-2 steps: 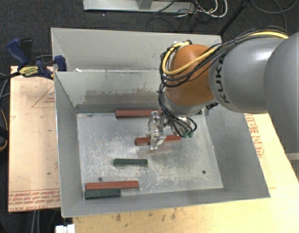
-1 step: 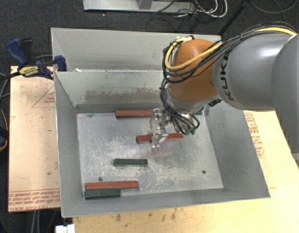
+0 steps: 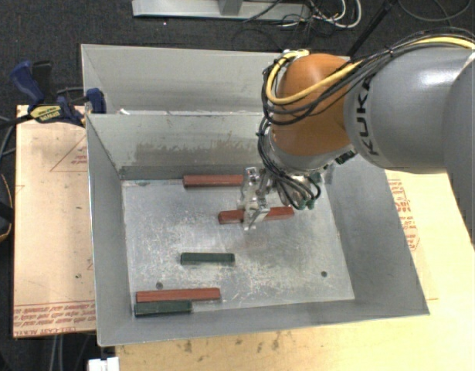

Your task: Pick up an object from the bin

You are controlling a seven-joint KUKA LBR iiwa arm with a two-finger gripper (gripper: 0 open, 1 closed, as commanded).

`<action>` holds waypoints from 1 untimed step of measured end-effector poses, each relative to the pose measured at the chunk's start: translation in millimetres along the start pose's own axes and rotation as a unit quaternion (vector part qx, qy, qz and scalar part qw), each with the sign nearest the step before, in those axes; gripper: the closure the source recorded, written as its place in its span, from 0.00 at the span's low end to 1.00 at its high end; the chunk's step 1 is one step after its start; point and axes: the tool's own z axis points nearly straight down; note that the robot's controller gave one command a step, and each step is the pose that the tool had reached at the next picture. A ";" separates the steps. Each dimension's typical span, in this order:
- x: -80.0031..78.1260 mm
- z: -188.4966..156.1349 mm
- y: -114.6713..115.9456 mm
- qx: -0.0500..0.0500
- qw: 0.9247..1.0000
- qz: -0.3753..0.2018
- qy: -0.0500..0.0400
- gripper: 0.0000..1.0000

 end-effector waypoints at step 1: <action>-0.7 -13.6 0.1 0.000 1.000 0.000 -0.002 1.00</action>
Offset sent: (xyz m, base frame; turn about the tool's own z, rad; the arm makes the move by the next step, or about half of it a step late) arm 0.0000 0.0000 0.0042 0.0000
